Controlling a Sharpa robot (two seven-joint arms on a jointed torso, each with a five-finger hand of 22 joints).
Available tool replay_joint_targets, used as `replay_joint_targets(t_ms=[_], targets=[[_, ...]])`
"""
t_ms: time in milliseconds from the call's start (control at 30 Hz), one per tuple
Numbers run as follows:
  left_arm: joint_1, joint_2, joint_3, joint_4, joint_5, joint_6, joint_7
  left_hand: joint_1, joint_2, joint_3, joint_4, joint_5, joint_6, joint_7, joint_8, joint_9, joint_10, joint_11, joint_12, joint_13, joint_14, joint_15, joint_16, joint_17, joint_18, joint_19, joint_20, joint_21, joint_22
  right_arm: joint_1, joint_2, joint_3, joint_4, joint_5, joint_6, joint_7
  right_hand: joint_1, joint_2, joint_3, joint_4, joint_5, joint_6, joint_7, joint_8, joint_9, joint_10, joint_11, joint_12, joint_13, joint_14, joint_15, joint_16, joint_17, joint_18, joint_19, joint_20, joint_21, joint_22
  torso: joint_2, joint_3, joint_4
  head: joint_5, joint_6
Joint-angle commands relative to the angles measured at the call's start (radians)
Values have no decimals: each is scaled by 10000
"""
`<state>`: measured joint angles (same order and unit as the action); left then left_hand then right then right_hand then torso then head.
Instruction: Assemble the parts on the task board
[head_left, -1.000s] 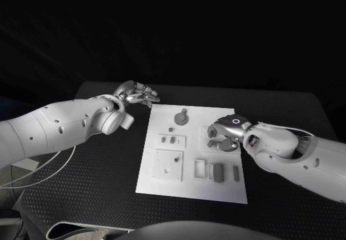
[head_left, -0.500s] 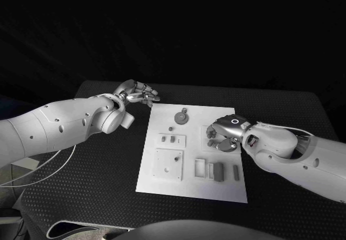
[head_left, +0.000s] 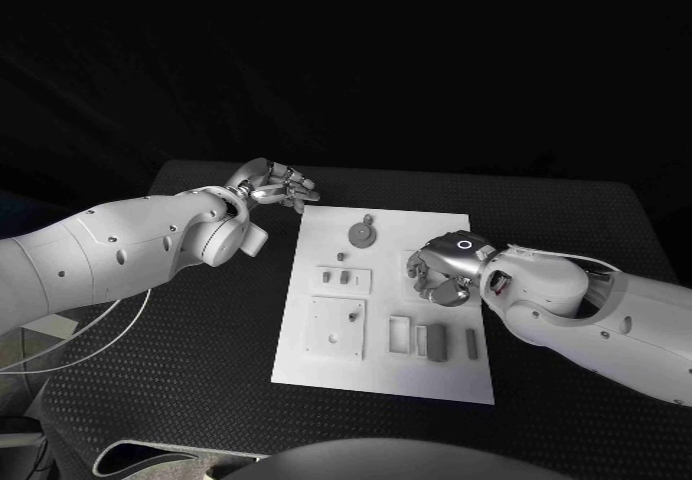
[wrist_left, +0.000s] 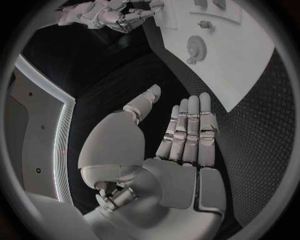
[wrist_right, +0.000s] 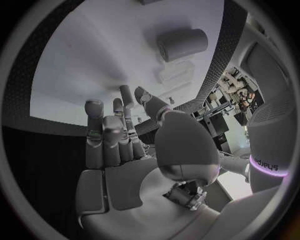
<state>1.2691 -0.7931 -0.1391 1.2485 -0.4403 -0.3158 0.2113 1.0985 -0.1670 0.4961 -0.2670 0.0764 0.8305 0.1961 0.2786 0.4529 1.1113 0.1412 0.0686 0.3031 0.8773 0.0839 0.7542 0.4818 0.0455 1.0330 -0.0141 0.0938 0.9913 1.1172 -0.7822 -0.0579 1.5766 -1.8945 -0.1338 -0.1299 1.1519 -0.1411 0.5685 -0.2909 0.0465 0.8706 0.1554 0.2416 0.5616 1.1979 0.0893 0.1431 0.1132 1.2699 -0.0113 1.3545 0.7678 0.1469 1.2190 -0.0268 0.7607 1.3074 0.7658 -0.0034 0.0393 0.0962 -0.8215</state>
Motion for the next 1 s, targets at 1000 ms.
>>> replay_joint_targets(t_ms=[1000], targets=[[12,-9,8,23,15,122,105,23,55,-49,-6,-37,-77,11,3,3,-49,1,6,-7,9,25,-65,29,185,29,13,-69,-14,-16,33,-8,61,-598,-541,15,18,1217,774,18,12,1047,-207,478,21,1048,-341,248,236,52,-446,13,60,1149,152,0,-18,187,-2,5,1,18,-64]])
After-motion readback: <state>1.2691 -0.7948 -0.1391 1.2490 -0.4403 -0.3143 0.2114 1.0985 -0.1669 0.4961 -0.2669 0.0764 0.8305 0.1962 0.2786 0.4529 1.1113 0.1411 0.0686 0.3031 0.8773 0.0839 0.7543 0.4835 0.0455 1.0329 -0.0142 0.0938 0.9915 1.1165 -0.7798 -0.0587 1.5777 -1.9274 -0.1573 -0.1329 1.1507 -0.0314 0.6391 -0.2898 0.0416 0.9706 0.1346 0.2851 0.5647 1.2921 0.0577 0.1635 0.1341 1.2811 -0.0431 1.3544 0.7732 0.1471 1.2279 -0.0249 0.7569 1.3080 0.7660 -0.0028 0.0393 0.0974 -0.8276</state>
